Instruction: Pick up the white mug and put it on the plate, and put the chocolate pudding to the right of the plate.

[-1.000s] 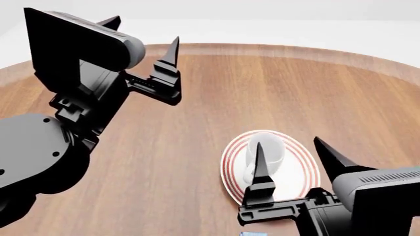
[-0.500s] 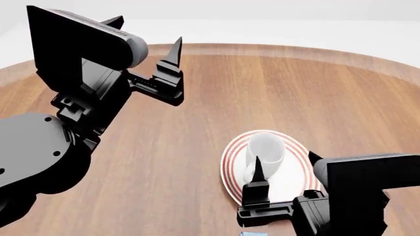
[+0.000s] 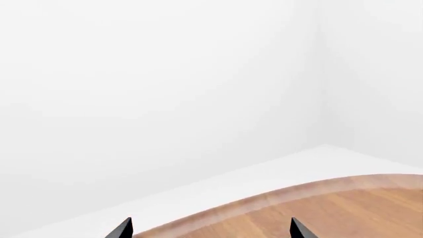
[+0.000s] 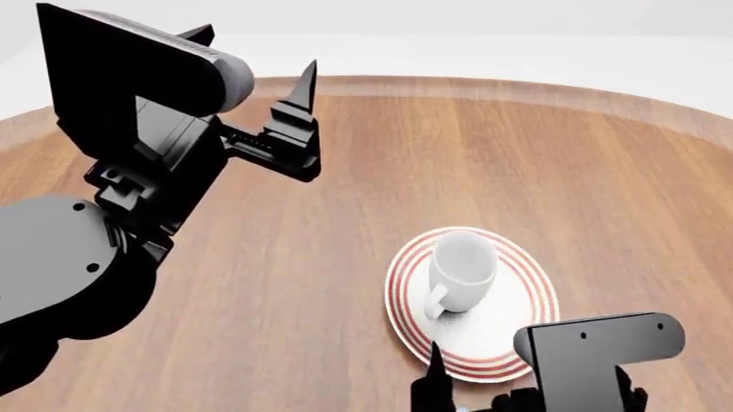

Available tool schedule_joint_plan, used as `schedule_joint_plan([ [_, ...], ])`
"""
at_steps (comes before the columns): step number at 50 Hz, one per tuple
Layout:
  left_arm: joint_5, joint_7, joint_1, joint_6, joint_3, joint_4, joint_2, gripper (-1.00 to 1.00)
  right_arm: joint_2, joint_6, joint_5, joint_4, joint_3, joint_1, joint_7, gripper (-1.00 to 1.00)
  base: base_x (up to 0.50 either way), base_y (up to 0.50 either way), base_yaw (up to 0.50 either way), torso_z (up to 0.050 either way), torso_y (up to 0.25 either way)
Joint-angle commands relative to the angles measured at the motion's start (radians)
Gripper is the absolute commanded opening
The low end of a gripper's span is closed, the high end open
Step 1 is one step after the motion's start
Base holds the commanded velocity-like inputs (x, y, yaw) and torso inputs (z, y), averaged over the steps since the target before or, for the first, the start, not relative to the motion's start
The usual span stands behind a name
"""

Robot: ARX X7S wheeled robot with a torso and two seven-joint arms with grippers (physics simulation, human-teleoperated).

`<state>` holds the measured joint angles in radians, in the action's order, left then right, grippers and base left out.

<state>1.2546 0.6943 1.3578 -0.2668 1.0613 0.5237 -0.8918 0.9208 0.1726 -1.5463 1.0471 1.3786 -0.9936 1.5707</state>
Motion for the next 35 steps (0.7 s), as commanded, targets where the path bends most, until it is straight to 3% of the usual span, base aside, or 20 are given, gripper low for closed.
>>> schedule_joint_plan([
  [1,0.009,0.007,0.004,-0.006,-0.004,0.006,0.000,1.00,-0.021,0.012,0.013,0.000,0.006,0.082,0.000,1.00,0.00,0.00,0.00,0.000,0.000],
  [9,0.004,0.005,-0.005,-0.001,-0.004,0.005,-0.004,1.00,-0.031,0.036,0.013,0.000,-0.032,0.145,0.000,1.00,0.00,0.00,0.00,0.000,0.000],
  [10,-0.006,0.001,-0.021,0.006,0.002,-0.002,-0.001,1.00,-0.039,0.048,0.063,0.000,-0.045,0.259,0.000,1.00,0.00,0.00,0.00,0.000,0.000],
  [23,-0.009,-0.001,-0.030,0.008,0.004,-0.004,0.000,1.00,-0.155,0.332,0.008,0.000,-0.456,0.608,0.000,1.00,0.00,0.00,0.00,0.000,0.000],
  [35,-0.011,-0.005,-0.035,0.006,0.005,-0.011,0.004,1.00,-0.211,0.453,-0.019,0.000,-0.607,0.734,0.000,1.00,0.00,0.00,0.00,0.000,0.000],
])
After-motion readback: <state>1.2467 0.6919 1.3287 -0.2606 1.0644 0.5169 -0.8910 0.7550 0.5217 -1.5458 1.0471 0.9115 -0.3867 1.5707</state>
